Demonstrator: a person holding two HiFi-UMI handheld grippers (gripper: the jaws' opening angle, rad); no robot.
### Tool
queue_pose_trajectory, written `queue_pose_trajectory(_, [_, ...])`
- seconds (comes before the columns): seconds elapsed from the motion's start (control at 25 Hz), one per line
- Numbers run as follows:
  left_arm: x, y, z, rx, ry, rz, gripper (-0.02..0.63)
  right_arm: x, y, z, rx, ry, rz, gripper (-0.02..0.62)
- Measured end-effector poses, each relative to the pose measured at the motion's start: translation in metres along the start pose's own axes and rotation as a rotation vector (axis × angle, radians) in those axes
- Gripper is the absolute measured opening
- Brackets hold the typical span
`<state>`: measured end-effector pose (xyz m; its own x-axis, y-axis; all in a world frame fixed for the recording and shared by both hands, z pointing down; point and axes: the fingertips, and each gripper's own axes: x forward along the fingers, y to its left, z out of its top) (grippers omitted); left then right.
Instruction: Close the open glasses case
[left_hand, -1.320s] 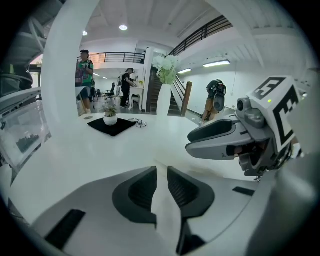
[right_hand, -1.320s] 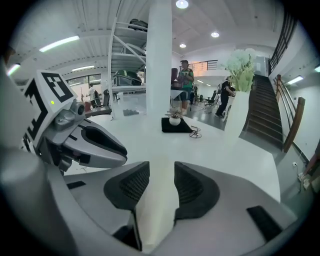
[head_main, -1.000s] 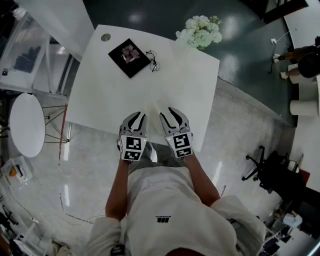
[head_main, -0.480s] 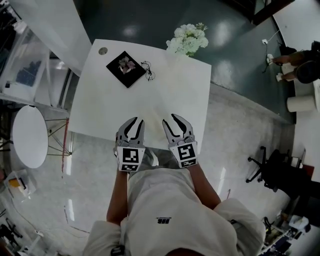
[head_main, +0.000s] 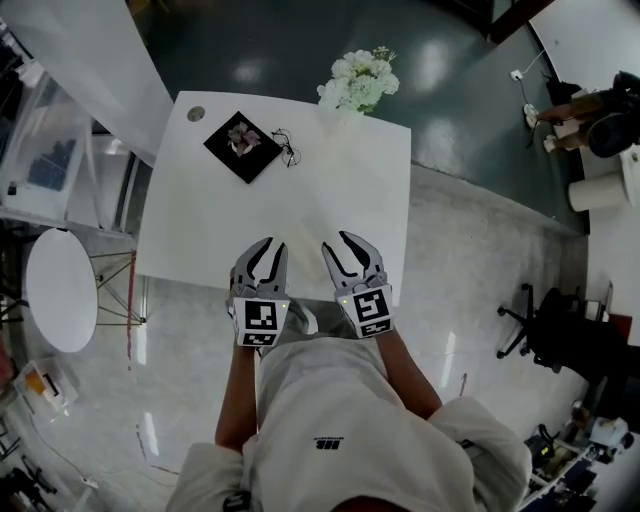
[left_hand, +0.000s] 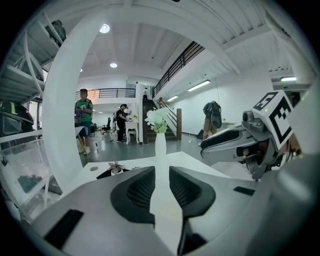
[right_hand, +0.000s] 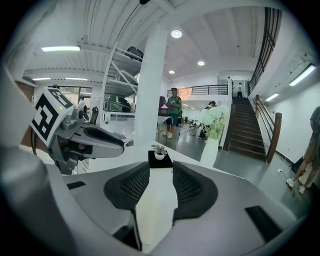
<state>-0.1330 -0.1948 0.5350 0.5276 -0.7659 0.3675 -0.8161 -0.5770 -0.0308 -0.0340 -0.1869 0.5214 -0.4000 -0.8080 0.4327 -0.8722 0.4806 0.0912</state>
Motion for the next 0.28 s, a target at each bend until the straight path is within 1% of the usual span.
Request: queue_pose_trajectory(0.28, [0.0090, -0.0033, 0.0036, 0.008, -0.003, -0.011, 0.105, 0.0032, -0.0061, -0.0002, 0.009, -0.001, -0.005, 0.144])
